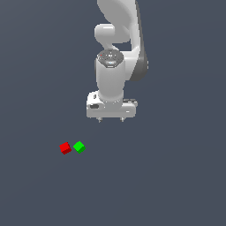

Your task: Stack the red cube on top of the green cube.

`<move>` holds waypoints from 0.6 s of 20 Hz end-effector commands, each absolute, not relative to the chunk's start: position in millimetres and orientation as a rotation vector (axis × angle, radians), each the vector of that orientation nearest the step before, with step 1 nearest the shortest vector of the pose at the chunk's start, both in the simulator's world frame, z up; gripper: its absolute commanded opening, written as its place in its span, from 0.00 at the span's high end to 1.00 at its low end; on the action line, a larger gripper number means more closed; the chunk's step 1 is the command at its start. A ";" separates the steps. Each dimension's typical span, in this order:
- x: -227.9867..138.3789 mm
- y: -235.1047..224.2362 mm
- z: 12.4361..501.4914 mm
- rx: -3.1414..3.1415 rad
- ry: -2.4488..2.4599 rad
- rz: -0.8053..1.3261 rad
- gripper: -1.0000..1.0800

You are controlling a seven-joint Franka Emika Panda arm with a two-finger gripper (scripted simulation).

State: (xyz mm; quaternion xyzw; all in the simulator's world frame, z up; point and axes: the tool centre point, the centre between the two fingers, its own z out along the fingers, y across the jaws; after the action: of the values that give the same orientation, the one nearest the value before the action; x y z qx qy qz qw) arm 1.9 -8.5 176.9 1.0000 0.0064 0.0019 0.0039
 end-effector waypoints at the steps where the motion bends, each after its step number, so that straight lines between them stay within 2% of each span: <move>1: 1.6 -15.9 173.9 3.134 0.043 0.005 0.04; 12: 4.6 -74.6 149.4 3.126 0.241 0.004 0.04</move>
State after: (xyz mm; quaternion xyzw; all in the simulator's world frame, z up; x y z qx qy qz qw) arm 3.9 -64.2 153.7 0.9978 0.0662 0.0015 0.0031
